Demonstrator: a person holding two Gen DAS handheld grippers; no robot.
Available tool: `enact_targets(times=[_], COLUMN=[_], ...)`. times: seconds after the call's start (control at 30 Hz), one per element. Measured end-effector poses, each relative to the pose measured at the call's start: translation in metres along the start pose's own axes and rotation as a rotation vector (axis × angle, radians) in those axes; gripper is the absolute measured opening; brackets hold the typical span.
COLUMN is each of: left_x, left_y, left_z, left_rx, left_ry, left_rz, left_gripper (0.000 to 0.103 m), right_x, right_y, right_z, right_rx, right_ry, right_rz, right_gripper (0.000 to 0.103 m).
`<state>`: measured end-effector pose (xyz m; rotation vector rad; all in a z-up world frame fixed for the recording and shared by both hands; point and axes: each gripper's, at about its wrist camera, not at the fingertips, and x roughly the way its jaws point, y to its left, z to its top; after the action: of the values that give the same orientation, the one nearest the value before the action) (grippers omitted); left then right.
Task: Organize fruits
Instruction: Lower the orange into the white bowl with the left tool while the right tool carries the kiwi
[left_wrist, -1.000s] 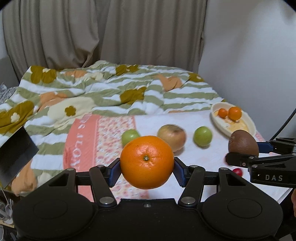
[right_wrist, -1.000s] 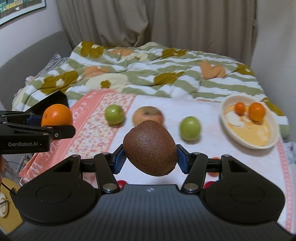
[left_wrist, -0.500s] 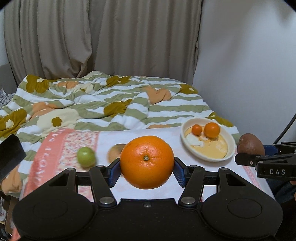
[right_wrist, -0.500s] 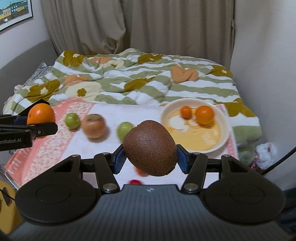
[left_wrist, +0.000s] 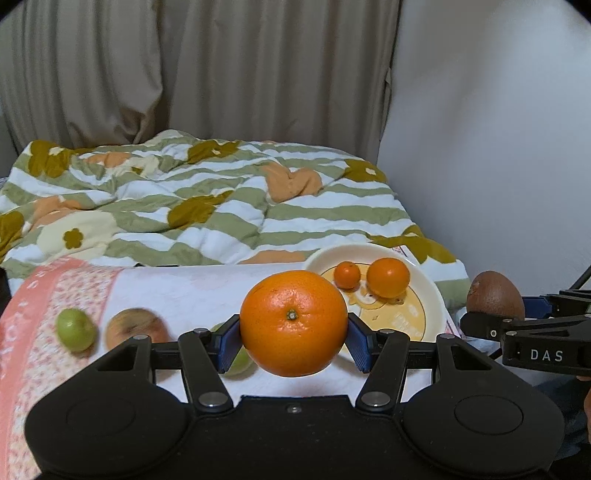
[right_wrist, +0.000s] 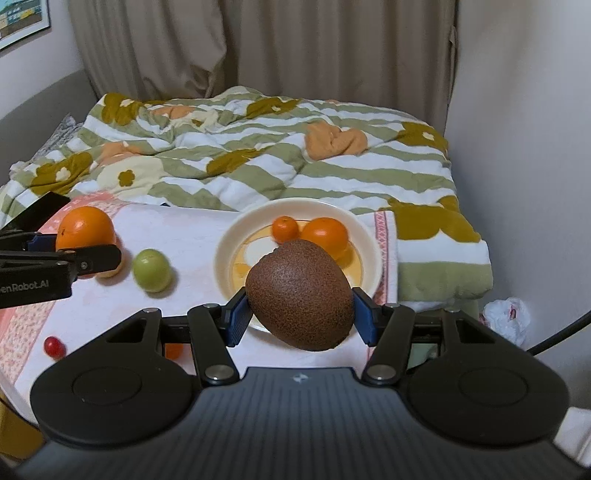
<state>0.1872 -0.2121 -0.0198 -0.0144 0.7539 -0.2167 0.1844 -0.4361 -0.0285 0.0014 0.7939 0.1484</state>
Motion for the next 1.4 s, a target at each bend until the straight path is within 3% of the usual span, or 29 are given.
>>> enact_targets(times=[0.3, 0.7, 1.07, 1.13, 1.2, 1.4], left_x=[0.069, 0.144, 0.166, 0.162, 0.152, 0.134], left_y=[-0.025, -0.051, -0.063, -0.064, -0.063, -0.054], left_z=[0.02, 0.021, 0.013, 0.013, 0.016, 0.02], left_rx=[0.111, 0.311, 0.395, 0.405, 0.398, 0.372], left_ry=[0.077, 0.176, 0.222, 0.198, 0.16, 0.156], left_rz=[-0.04, -0.047, -0.042, -0.04, -0.053, -0.059], left_gripper=[0.063, 0.063, 0.064, 0.086, 0.097, 0.097], right_x=[0.035, 0.072, 0.086, 0.086, 0.085, 0.083], right_y=[-0.029, -0.051, -0.06, -0.061, -0.062, -0.062], right_z=[0.011, 0.016, 0.017, 0.018, 0.019, 0.022], right_rx=[0.074, 0.145, 0.171, 0.173, 0.172, 0.155], right_ry=[0.031, 0.087, 0.108, 0.107, 0.103, 0.094], right_rz=[-0.034, -0.083, -0.095, -0.095, -0.094, -0.086], right_gripper=[0.072, 0.072, 0.072, 0.072, 0.072, 0.072])
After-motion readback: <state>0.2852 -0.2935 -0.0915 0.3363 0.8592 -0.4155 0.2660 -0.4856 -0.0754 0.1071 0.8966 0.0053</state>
